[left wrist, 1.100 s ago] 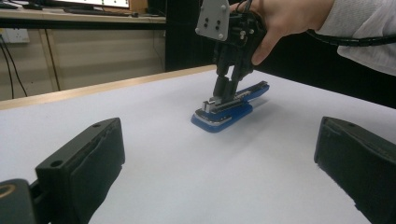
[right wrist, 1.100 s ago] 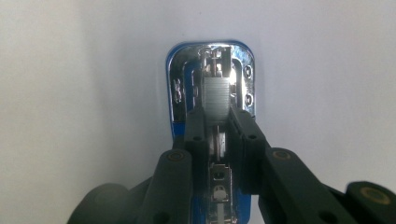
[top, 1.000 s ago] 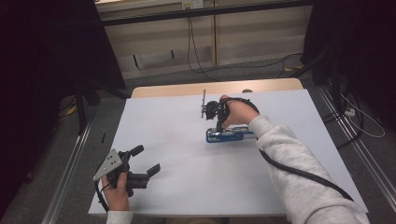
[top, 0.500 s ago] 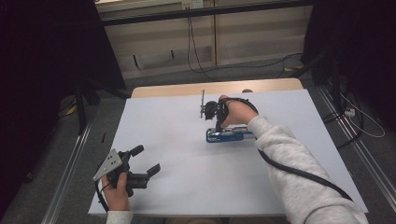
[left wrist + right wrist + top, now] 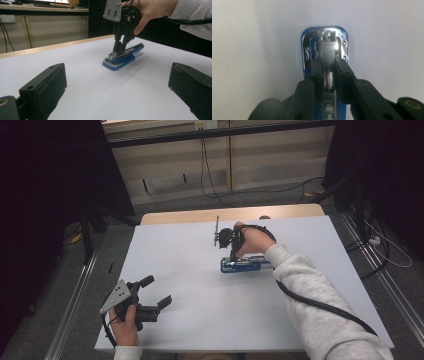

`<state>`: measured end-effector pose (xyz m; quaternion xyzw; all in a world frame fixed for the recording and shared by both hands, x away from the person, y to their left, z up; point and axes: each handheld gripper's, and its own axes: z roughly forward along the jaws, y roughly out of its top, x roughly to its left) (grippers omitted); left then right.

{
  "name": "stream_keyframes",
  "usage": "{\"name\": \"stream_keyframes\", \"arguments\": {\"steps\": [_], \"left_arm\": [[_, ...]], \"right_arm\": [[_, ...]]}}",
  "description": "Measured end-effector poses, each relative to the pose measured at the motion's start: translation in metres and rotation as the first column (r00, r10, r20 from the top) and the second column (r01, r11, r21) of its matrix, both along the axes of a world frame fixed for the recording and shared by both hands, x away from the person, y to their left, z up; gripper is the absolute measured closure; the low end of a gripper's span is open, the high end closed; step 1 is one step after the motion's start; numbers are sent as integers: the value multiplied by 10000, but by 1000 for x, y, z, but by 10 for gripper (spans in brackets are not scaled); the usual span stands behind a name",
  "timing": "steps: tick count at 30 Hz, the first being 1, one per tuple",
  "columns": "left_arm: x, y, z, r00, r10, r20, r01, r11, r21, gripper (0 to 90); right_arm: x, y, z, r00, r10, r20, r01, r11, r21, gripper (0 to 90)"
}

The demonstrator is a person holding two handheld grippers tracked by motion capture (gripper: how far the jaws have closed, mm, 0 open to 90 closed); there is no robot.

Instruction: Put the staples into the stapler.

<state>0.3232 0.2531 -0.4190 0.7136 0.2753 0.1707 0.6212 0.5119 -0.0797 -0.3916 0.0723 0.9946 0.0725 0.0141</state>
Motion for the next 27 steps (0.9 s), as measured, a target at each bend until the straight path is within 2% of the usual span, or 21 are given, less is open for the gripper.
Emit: {"name": "stream_keyframes", "arguments": {"steps": [4, 8, 12, 13, 16, 19, 23, 27], "left_arm": [[0, 0, 0, 10000, 28, -54, -29, 10000, -90, 18], [0, 0, 0, 10000, 69, 9, -69, 10000, 28, 18], [0, 0, 0, 10000, 23, -43, -23, 10000, -86, 18], [0, 0, 0, 10000, 8, 66, -8, 10000, 0, 18], [0, 1, 0, 10000, 15, 64, -15, 10000, 0, 17], [-1, 0, 0, 10000, 70, -70, -70, 9999, -90, 17], [0, 0, 0, 10000, -5, 9, 5, 10000, 2, 17], [-1, 0, 0, 10000, 27, -57, -27, 10000, -93, 17]], "right_arm": [[0, 0, -1, 10000, -38, -52, 38, 10000, 41, 785], [0, 0, -1, 10000, -40, -47, 40, 10000, 25, 785], [0, 1, 1, 10000, -49, -38, 49, 9999, 135, 785], [0, 1, 1, 10000, -42, -11, 42, 9999, 120, 785], [0, 2, 1, 10000, -62, -20, 63, 9999, 89, 785], [0, 3, 0, 10000, -39, 25, 39, 9999, 95, 785], [0, 3, 0, 10000, -50, 9, 49, 9999, 111, 785], [0, 4, 0, 10000, -36, 6, 36, 9999, 97, 785]]}}
